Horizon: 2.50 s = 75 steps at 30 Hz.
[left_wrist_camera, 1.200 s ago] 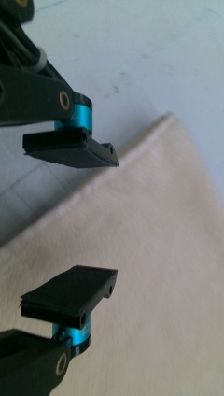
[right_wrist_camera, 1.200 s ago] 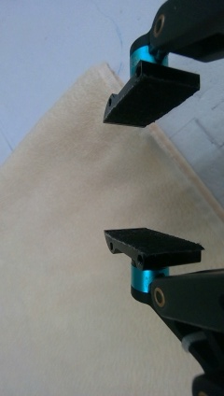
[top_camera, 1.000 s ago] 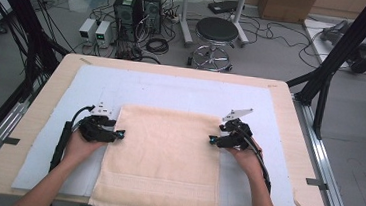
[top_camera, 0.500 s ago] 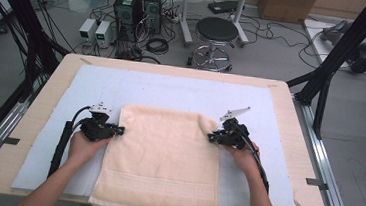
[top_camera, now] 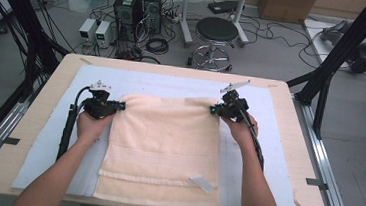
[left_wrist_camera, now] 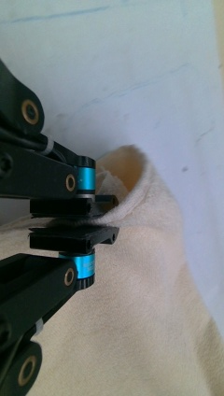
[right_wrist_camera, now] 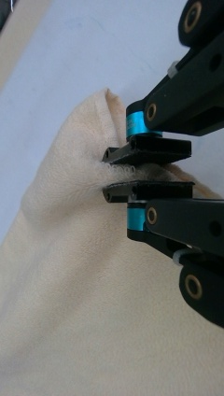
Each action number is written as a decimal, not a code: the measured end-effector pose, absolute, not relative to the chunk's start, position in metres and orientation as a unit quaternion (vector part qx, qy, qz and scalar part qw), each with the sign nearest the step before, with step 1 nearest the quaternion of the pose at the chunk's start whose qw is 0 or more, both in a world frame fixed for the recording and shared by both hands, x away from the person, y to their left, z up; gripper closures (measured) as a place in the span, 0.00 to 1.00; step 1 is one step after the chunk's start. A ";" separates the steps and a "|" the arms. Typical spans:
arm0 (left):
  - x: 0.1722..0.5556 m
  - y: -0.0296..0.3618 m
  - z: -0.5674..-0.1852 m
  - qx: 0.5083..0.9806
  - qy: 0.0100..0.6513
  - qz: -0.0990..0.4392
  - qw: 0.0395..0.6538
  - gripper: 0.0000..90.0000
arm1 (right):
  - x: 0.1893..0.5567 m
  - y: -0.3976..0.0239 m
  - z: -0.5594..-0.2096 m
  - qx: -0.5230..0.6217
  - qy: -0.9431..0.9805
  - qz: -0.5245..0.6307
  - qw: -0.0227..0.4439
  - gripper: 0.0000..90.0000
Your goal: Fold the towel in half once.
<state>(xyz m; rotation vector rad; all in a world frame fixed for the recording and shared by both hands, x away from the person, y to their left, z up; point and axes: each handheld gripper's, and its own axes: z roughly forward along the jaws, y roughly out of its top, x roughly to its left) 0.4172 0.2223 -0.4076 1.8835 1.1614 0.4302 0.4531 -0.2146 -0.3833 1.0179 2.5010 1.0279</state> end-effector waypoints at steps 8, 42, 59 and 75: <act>0.429 0.225 -0.409 0.784 0.447 0.167 0.398 0.68 | 0.463 -0.227 -0.383 0.383 0.842 0.357 0.134 0.61; 0.263 0.235 -0.443 0.868 0.234 0.067 0.433 0.81 | 0.284 -0.213 -0.432 0.158 0.919 0.360 0.036 0.83; 0.247 0.250 -0.402 0.840 0.228 0.101 0.482 0.95 | 0.274 -0.214 -0.386 0.145 0.901 0.404 0.055 0.95; 0.211 0.248 -0.423 0.865 0.207 0.061 0.453 0.74 | 0.238 -0.217 -0.405 0.140 0.908 0.395 0.015 0.71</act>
